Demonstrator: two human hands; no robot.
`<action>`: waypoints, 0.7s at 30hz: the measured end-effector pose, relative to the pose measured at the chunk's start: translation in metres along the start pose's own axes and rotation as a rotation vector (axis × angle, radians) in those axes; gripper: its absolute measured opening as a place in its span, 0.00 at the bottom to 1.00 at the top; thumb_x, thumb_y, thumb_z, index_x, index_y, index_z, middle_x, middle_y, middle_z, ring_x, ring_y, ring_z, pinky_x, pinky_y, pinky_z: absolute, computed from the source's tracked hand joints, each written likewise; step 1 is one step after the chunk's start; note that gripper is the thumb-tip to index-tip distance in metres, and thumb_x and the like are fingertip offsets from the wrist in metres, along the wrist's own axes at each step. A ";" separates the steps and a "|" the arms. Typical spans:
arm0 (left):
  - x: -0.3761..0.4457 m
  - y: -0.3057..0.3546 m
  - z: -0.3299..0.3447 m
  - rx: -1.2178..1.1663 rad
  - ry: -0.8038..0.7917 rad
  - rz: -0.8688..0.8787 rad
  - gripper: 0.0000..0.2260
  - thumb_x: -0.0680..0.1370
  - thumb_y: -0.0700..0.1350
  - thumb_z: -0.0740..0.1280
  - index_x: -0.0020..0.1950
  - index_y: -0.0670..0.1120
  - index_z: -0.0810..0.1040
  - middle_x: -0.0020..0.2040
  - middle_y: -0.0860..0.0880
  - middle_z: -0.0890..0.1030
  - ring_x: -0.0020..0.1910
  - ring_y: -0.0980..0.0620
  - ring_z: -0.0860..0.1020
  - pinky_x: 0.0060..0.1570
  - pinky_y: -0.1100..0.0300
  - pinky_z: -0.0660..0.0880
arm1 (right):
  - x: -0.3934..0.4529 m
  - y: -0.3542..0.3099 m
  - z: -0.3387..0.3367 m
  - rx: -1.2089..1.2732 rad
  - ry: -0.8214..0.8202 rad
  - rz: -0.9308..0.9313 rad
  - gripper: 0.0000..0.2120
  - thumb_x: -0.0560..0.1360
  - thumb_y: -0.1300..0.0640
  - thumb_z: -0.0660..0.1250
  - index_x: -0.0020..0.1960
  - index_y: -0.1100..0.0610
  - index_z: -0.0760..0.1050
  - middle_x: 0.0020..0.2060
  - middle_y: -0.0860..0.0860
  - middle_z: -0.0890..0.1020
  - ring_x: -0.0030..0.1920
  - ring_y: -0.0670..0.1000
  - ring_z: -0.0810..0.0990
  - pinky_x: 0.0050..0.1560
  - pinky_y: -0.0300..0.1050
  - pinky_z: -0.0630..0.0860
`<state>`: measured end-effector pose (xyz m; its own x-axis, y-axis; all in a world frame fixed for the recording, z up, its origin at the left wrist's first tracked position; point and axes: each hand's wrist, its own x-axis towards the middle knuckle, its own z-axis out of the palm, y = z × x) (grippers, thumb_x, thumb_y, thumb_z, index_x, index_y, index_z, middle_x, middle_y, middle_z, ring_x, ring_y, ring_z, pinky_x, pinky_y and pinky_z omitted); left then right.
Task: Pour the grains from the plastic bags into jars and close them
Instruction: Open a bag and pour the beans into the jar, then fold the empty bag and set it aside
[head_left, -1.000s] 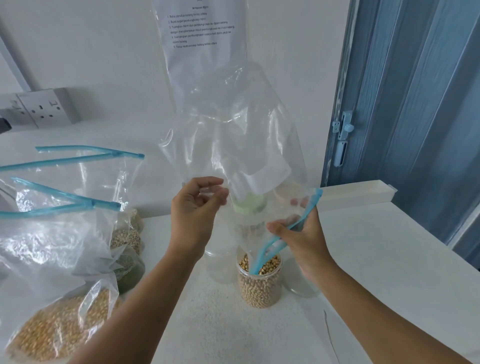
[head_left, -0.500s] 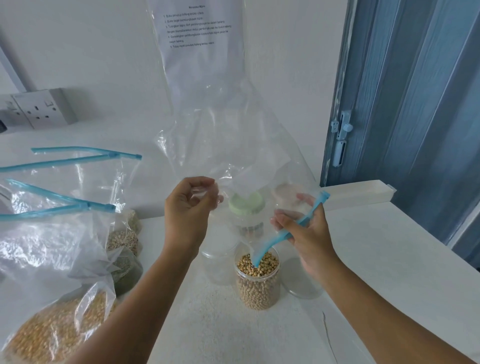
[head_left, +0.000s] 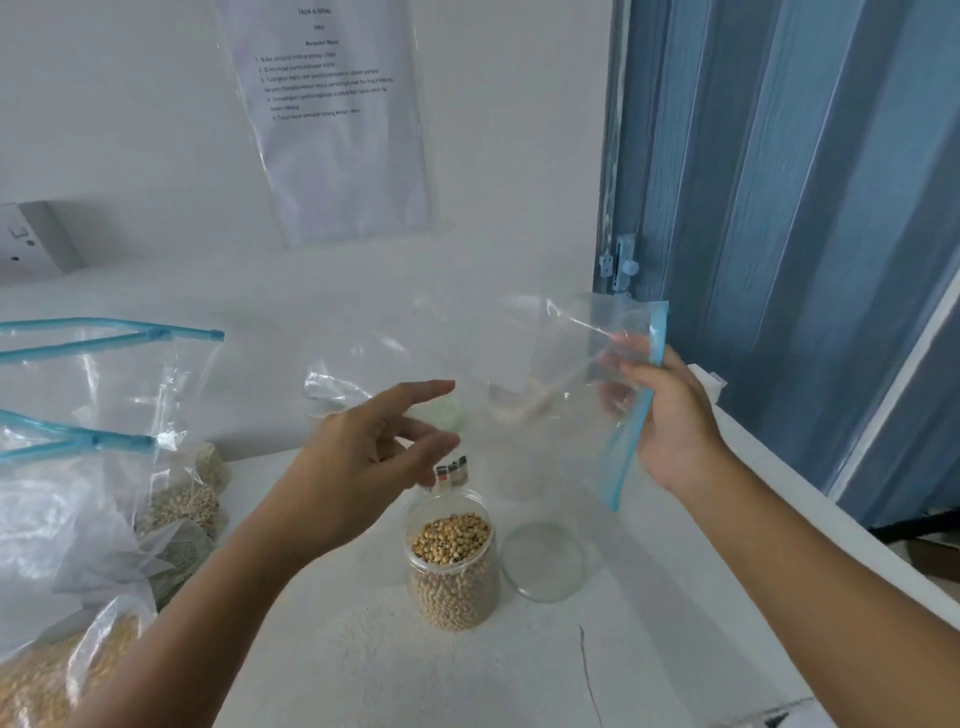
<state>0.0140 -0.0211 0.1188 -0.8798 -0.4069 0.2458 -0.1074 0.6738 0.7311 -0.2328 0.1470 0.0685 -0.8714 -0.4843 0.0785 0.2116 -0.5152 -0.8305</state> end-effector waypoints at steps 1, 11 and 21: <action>-0.002 0.015 -0.004 0.048 -0.152 -0.004 0.23 0.77 0.59 0.68 0.73 0.65 0.72 0.46 0.57 0.87 0.40 0.55 0.86 0.49 0.55 0.83 | 0.004 -0.014 -0.009 -0.022 0.001 -0.005 0.13 0.80 0.67 0.62 0.54 0.55 0.82 0.46 0.54 0.84 0.38 0.49 0.80 0.38 0.40 0.75; 0.074 0.135 0.017 0.025 -0.038 0.398 0.14 0.80 0.57 0.70 0.64 0.59 0.82 0.47 0.54 0.85 0.49 0.54 0.83 0.51 0.61 0.79 | 0.030 -0.153 -0.063 -0.424 -0.259 -0.137 0.14 0.80 0.65 0.62 0.46 0.54 0.84 0.48 0.54 0.84 0.47 0.48 0.81 0.38 0.41 0.76; 0.195 0.145 0.097 -0.395 -0.229 0.115 0.34 0.74 0.48 0.79 0.76 0.47 0.69 0.63 0.44 0.83 0.60 0.49 0.83 0.57 0.54 0.78 | 0.032 -0.193 -0.068 -0.907 -0.447 -0.184 0.19 0.79 0.70 0.63 0.40 0.54 0.87 0.51 0.54 0.86 0.45 0.56 0.78 0.51 0.46 0.73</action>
<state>-0.2181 0.0569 0.2110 -0.9601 -0.1668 0.2246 0.1417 0.4024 0.9044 -0.3317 0.2791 0.1934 -0.5731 -0.7662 0.2908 -0.4846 0.0307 -0.8742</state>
